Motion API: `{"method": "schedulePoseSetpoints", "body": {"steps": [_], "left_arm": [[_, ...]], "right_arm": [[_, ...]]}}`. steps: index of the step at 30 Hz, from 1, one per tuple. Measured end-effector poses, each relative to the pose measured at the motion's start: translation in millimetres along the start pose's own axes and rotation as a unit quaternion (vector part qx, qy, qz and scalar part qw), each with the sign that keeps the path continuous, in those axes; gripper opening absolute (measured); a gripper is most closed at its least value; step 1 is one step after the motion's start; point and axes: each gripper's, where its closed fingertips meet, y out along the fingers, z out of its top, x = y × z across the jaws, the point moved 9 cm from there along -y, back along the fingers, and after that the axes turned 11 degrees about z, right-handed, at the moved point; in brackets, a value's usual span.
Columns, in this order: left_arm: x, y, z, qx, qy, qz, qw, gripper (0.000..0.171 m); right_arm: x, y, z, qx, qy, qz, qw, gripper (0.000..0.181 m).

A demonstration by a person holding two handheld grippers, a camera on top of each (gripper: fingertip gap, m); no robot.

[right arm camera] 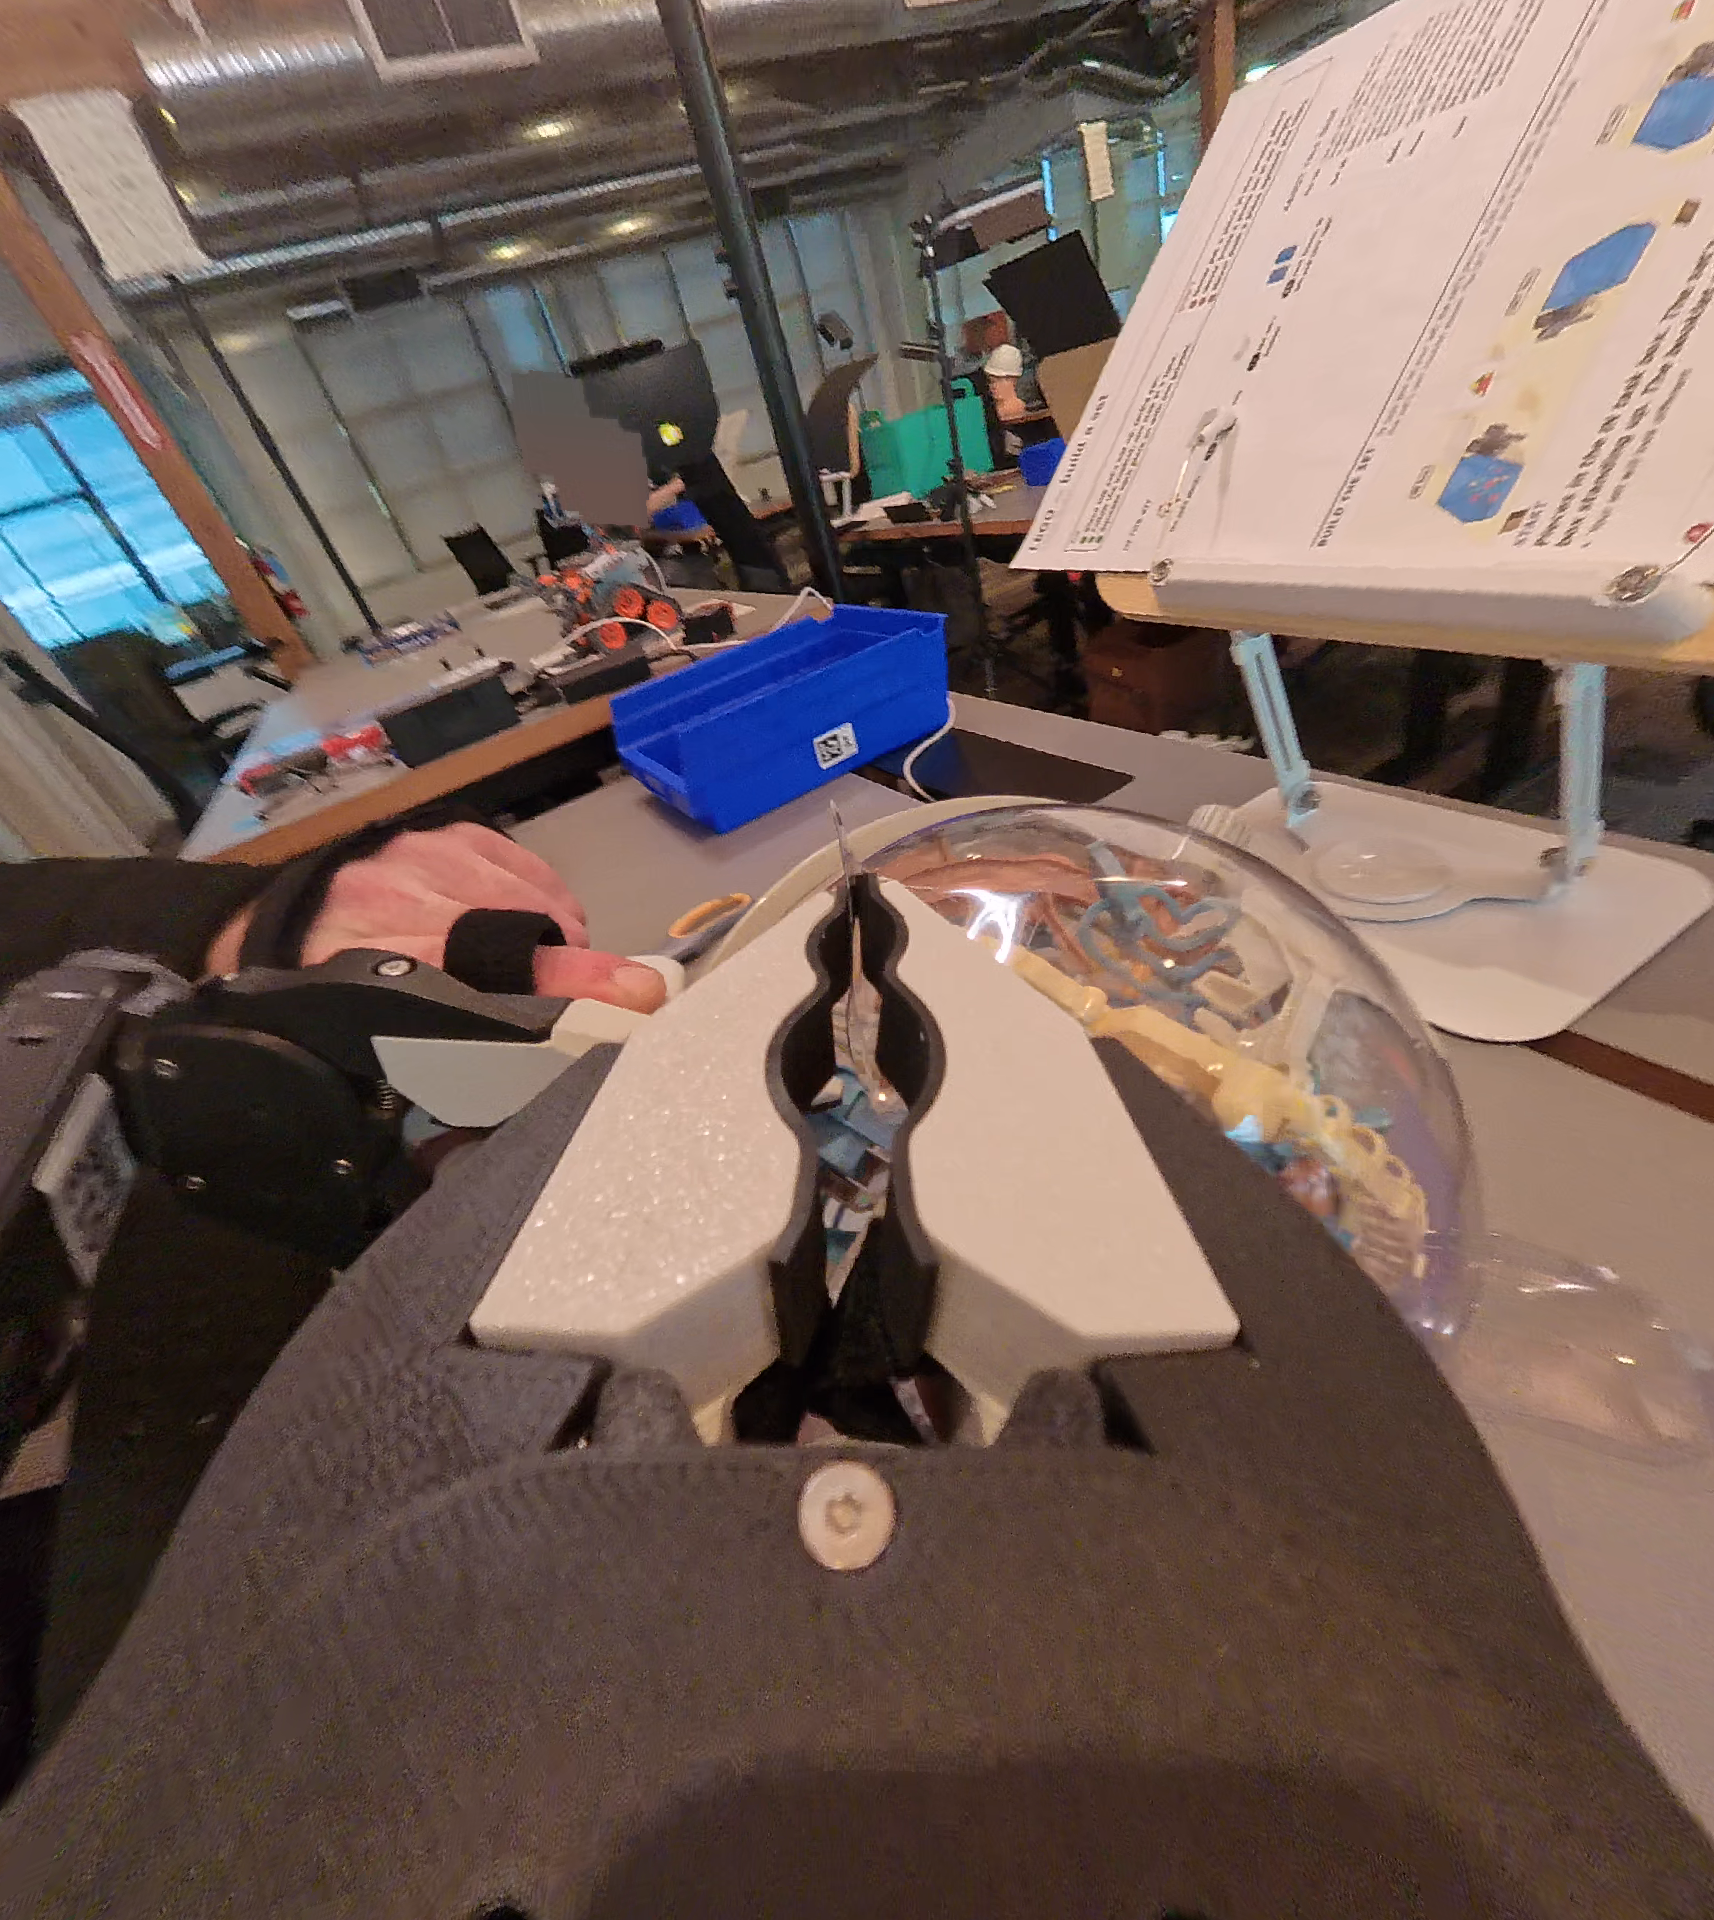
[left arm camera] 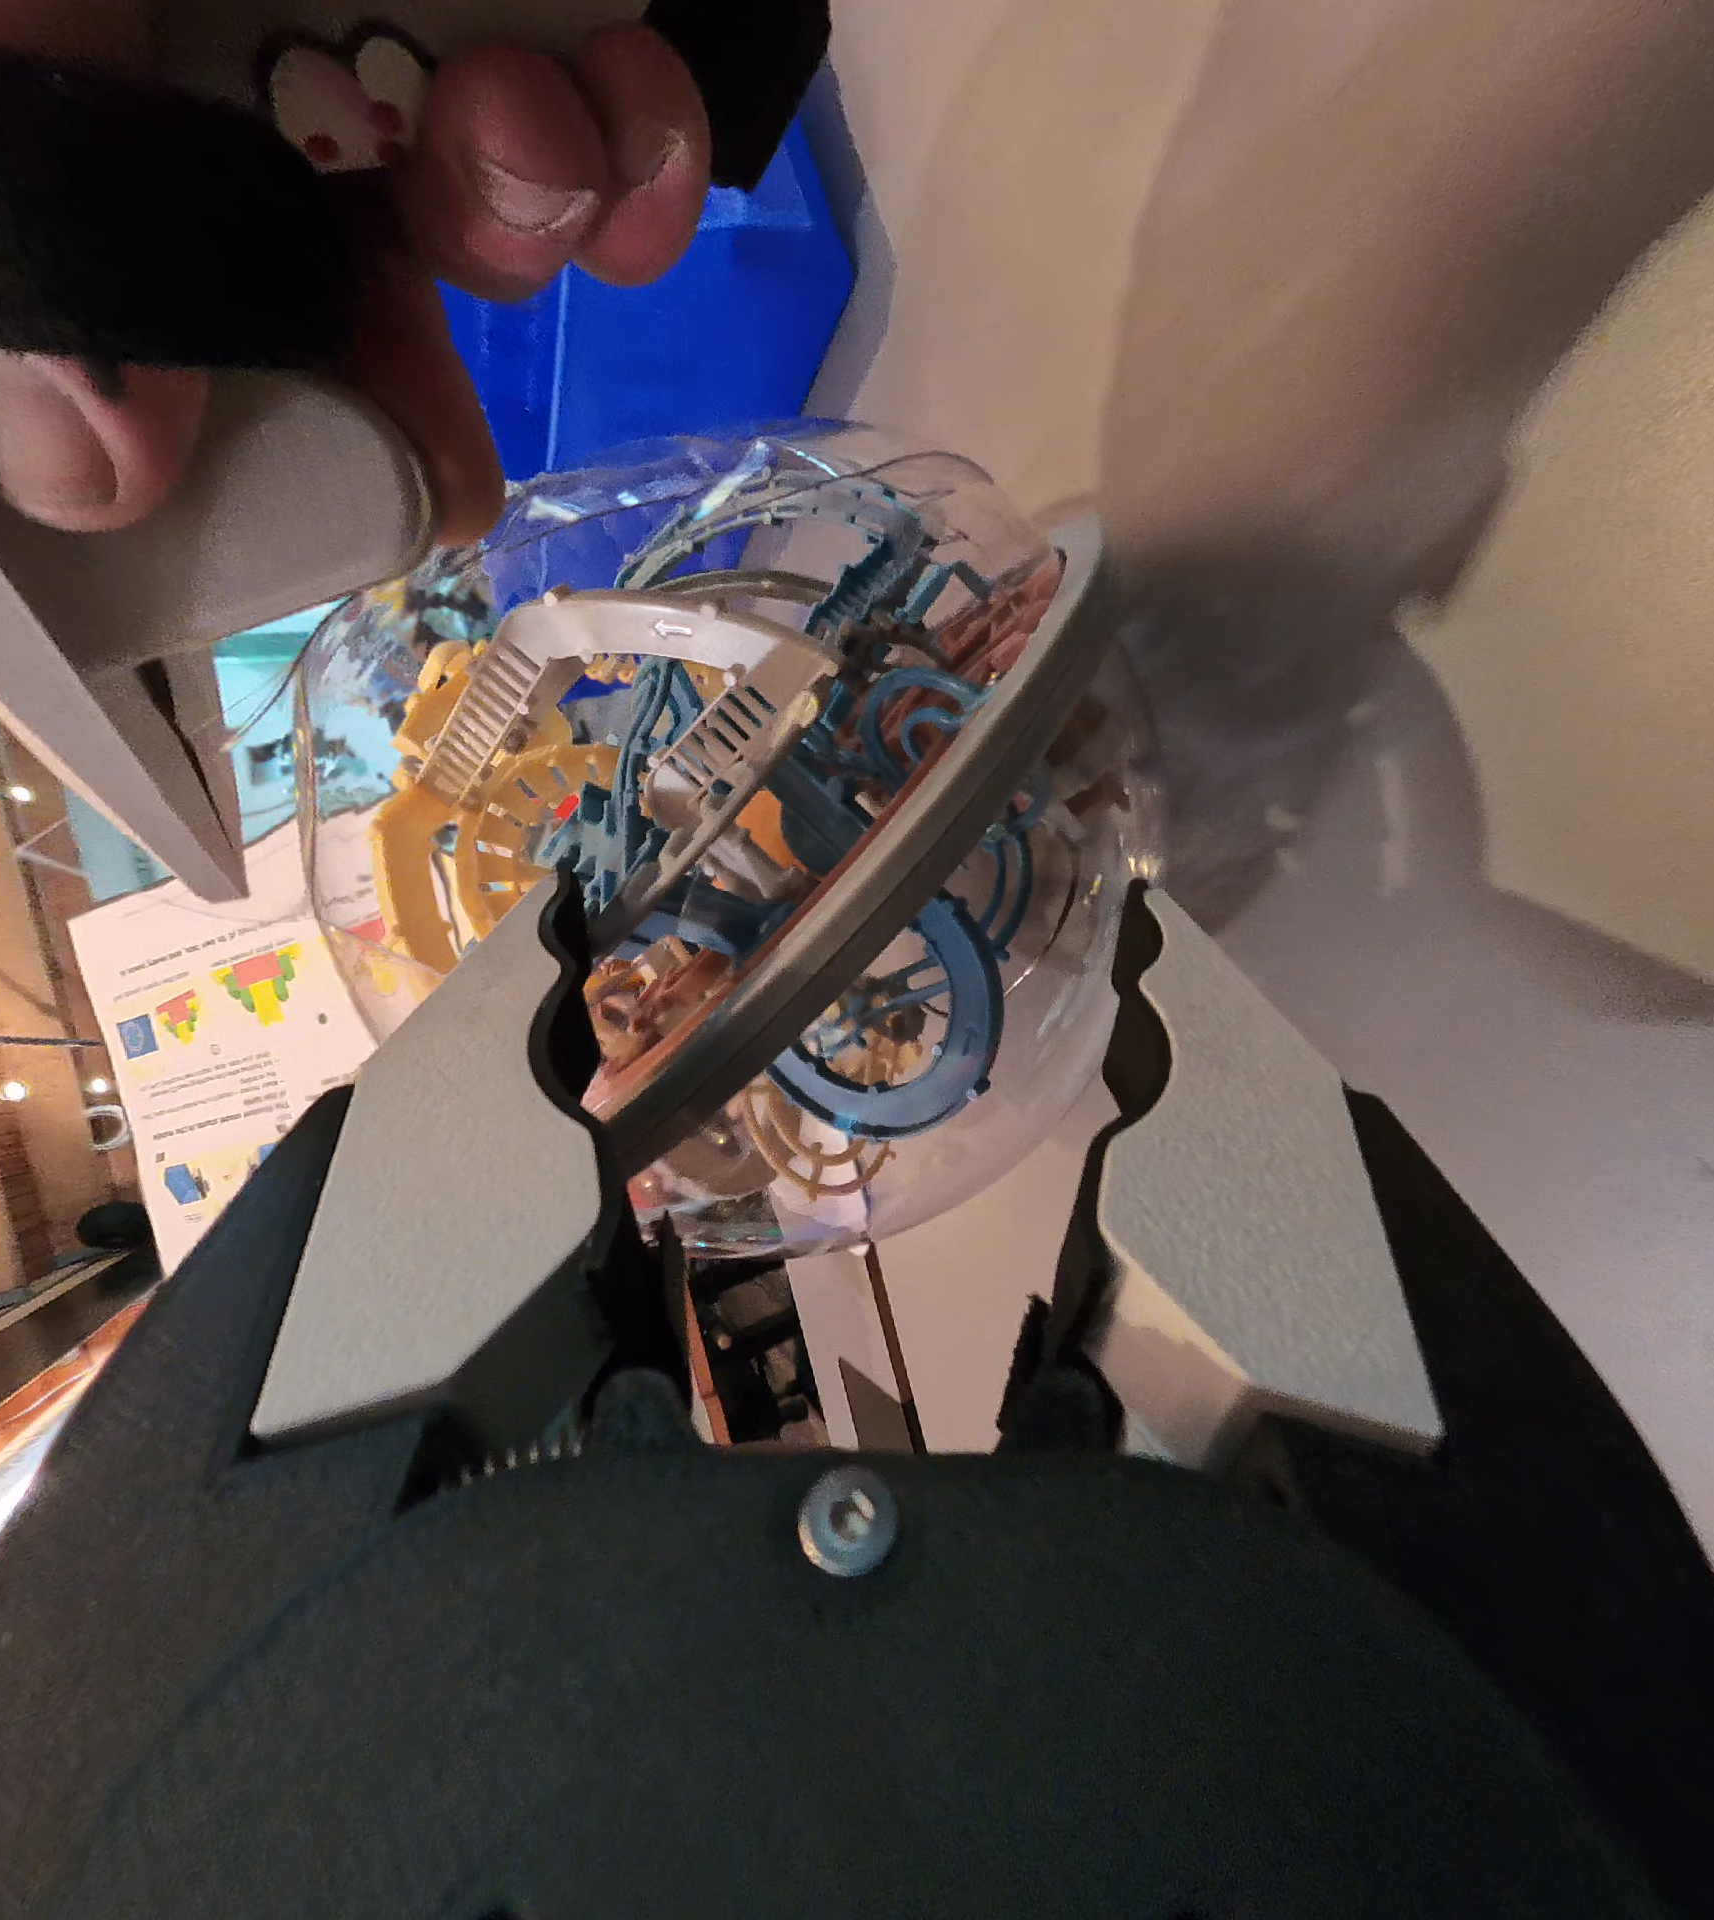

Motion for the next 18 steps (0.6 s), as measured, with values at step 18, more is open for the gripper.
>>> {"method": "schedulePoseSetpoints", "body": {"steps": [18], "left_arm": [[-23, -18, -5, 0.022, -0.198, 0.032, 0.979, 0.064]], "right_arm": [[-1, 16, -10, -0.033, -0.081, -0.052, 0.995, 0.0]]}}
